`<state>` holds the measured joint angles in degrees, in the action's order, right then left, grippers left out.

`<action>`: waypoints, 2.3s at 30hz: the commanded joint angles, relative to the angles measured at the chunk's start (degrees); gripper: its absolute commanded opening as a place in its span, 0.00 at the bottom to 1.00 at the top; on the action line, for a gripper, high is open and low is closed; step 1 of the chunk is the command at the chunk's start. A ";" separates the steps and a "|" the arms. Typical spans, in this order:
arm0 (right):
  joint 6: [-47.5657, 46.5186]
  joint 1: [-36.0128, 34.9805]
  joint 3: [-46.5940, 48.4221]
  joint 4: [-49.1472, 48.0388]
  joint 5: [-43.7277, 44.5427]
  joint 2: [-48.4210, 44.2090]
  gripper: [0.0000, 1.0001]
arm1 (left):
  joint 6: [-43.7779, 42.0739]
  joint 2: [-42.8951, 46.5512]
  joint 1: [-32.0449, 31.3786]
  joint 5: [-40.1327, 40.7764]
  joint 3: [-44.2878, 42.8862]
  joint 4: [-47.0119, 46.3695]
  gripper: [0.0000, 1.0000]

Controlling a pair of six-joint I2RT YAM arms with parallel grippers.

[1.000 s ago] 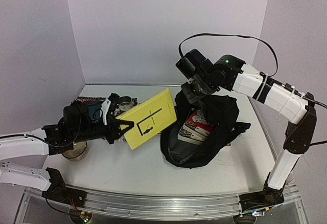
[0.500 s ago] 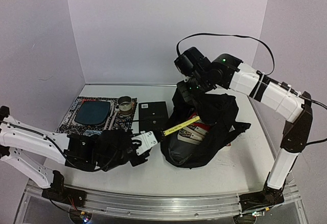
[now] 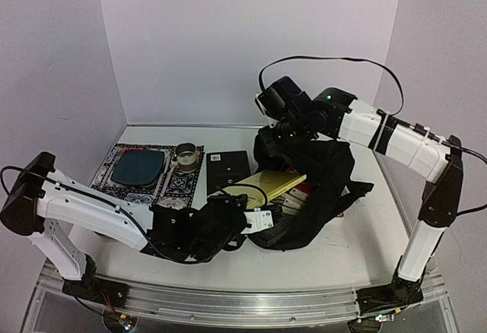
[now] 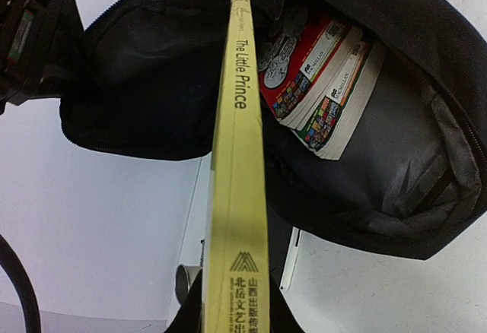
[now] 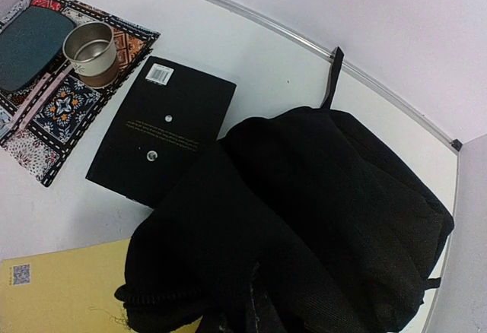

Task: Pack the student bag
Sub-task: Place the book in the largest pocket of the bag.

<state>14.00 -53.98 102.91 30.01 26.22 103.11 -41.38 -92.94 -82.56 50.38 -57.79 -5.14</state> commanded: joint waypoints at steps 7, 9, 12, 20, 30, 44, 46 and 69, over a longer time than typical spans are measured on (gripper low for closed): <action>0.19 -0.21 -0.96 -5.73 -2.01 -5.99 0.00 | -6.46 -0.55 0.19 10.39 -0.92 -5.43 0.00; -0.05 -0.24 -0.88 -6.24 -2.45 -6.07 0.00 | -6.51 -1.54 0.21 10.73 -1.57 -4.24 0.00; -0.21 -0.23 -0.88 -6.66 -2.84 -6.28 0.00 | -6.88 -3.09 0.19 9.72 -2.50 -3.60 0.00; -0.13 -0.24 -2.66 -8.21 -4.13 -7.27 0.00 | -5.98 -5.42 0.20 9.76 -3.67 -0.26 0.00; -0.55 -0.23 -2.68 -9.67 -6.40 -7.38 0.00 | -12.24 -10.00 -0.06 6.53 -10.80 -4.53 0.00; -0.40 -0.15 -3.80 -11.18 -9.15 -7.61 0.00 | -20.70 -19.55 5.29 2.77 -16.48 -16.32 0.00; -0.38 -0.10 -3.92 -11.36 -9.28 -7.58 0.00 | -20.43 -20.80 5.53 1.71 -18.23 -16.60 0.01; -0.41 0.90 -3.98 -11.64 -10.24 -7.84 0.00 | -10.73 -22.68 7.11 -4.19 -21.21 -16.50 0.80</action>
<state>13.54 -53.02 98.80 23.09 17.03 99.05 -56.79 -123.30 -74.71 47.58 -81.24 -18.19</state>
